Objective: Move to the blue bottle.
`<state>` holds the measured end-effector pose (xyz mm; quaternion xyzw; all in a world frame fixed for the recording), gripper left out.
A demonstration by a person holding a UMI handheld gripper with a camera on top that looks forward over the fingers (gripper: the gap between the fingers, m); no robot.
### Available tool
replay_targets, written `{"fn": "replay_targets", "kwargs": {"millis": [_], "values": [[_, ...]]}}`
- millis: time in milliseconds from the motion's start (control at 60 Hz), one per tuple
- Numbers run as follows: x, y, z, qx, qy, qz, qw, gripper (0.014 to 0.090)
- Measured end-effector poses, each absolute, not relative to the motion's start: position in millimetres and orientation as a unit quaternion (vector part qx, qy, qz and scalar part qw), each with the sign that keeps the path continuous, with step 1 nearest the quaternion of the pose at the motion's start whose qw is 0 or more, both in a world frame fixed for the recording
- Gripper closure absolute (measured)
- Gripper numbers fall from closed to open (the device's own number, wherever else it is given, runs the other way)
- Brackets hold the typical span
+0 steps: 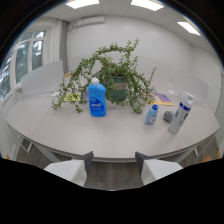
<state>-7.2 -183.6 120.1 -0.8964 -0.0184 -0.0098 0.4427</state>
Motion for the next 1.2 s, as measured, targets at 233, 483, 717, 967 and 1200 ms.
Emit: {"fn": "replay_targets", "kwargs": {"millis": [233, 483, 717, 967, 1200], "values": [[-34.0, -171.7, 115.7, -0.89, -0.035, -0.003, 0.454, 0.0218], [-93.0, -131.5, 100.4, -0.884, -0.049, 0.023, 0.464, 0.022], [-113.0, -61.5, 81.7, -0.874, -0.041, 0.012, 0.485, 0.0218], [-103.6, 17.1, 60.9, -0.865, -0.025, -0.012, 0.502, 0.022], [-95.3, 61.9, 55.0, -0.859, -0.015, -0.028, 0.511, 0.0228]]}}
